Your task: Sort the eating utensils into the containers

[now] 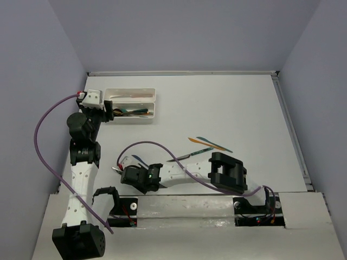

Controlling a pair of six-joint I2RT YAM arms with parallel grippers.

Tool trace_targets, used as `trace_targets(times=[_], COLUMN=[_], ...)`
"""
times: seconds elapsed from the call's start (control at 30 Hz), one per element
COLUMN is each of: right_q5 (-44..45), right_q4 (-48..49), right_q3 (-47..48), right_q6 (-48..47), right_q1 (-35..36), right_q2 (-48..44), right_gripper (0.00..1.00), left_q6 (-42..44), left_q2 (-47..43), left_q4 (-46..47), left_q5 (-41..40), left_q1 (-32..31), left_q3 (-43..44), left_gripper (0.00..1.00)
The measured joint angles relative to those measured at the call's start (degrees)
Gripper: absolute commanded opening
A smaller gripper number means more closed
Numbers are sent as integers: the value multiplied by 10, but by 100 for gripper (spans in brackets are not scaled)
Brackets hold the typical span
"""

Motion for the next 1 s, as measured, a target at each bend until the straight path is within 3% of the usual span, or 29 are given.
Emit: trace_targets(times=[0.4,0.53,0.57,0.6,0.8,1.0], right_q5=[-11,-19,-22,-23,-22,18], right_q4=[-16,-18,-17,-18,-14,19], right_q3=[62,69,69,69,63,-3], right_q6=[-6,-19,-22,-26,-30,-50], right_q1=[-24,-24,-24,-24,-24,-24], right_q2=[38,42,43,43,40,1], right_gripper=[42,20,4,0,0,0], left_q6=[0,0,0,0,4,8], left_q2=[0,0,0,0,0,0], left_q4=[0,0,0,0,0,0], left_q5=[0,0,0,0,-2,-11], left_q1=[4,4,4,4,7,11], left_q3=[0,0,0,0,0,0], left_gripper=[72,73,72,73,73,74])
